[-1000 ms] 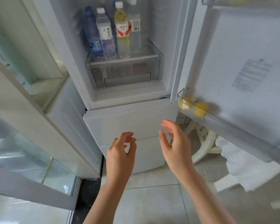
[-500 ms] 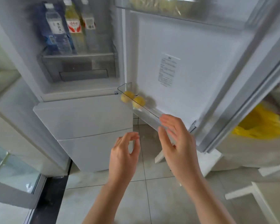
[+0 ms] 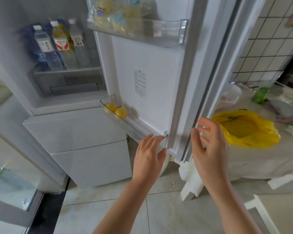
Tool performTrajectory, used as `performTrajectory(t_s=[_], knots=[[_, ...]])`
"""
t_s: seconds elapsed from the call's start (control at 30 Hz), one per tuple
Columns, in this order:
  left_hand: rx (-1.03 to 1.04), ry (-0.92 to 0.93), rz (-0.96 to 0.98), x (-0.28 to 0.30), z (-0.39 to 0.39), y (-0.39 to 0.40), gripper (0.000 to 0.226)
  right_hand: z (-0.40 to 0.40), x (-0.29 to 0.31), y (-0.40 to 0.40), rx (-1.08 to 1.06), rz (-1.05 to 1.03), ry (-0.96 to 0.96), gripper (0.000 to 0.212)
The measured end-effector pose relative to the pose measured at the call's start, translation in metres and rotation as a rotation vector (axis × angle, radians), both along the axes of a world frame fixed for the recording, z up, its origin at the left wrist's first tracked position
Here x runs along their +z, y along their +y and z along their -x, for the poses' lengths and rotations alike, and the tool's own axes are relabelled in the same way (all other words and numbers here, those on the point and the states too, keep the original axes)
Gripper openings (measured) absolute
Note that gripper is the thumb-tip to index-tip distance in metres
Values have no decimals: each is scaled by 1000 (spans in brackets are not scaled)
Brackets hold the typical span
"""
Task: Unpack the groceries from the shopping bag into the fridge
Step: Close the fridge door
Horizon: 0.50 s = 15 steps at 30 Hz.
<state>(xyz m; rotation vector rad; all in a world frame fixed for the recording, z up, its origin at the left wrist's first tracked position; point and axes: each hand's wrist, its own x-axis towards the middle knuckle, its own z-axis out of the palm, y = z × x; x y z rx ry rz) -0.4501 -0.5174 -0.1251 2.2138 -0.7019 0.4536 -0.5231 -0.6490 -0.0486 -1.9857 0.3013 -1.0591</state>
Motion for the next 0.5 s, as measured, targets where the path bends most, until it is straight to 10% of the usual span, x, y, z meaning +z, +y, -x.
performTrajectory(t_s=[0.5], knots=[[75,-56,71,-15,-6,17,20,-22,24,-34,28,41,28,41]])
